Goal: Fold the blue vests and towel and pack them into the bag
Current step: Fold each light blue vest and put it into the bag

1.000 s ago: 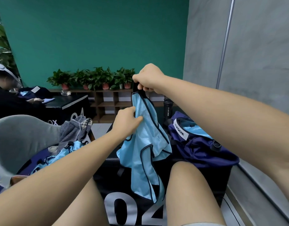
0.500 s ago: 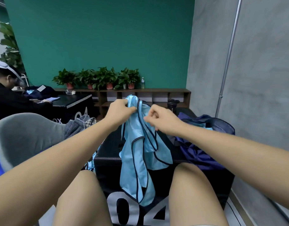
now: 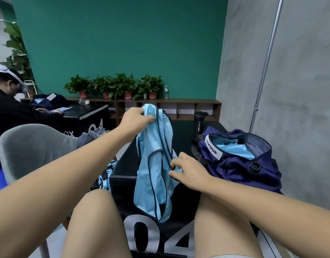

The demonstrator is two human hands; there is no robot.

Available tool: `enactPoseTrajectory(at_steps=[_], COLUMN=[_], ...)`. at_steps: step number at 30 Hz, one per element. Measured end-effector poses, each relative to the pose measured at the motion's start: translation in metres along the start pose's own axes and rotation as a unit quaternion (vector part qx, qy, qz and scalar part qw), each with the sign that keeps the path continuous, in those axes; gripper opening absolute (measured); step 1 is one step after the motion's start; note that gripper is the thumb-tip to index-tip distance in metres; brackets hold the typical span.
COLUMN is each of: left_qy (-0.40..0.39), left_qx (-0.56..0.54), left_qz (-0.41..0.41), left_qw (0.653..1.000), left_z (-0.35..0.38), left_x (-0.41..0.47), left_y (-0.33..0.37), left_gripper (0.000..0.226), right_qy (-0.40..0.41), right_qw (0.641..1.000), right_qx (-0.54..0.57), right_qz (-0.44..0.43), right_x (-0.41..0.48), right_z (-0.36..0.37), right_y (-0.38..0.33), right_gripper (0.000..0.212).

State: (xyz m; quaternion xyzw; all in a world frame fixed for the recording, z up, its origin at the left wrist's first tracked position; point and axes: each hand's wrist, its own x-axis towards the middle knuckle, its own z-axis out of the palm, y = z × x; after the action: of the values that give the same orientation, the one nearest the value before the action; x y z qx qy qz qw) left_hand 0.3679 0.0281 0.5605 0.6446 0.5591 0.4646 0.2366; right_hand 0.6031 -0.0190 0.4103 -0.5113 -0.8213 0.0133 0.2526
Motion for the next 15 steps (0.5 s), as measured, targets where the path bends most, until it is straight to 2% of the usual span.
enactPoseTrajectory(at_steps=[3,6,10,15], left_qy=[-0.002,0.004,-0.002,-0.012], left_qx=[0.004,0.003,-0.015,-0.027], left_qz=[-0.002,-0.012,-0.032,-0.036], left_qw=[1.0,1.0,0.999,0.999], left_z=[-0.001,-0.003,-0.001,0.006], left_x=[0.0,0.002,0.006,0.009], left_y=[-0.002,-0.007,-0.019,-0.027], left_gripper=[0.034,0.03,0.023,0.018], right_qy=[-0.001,0.011,0.046,0.038], right_qw=[1.0,0.997,0.99,0.966], right_qx=[0.027,0.072,0.13,0.254], right_qz=[-0.012,-0.035,-0.002,0.033], right_x=[-0.001,0.009,0.032,0.066], right_z=[-0.002,-0.028,-0.082,-0.151], right_y=[0.0,-0.008,-0.026,-0.056], right_gripper=[0.017,0.013,0.016,0.021])
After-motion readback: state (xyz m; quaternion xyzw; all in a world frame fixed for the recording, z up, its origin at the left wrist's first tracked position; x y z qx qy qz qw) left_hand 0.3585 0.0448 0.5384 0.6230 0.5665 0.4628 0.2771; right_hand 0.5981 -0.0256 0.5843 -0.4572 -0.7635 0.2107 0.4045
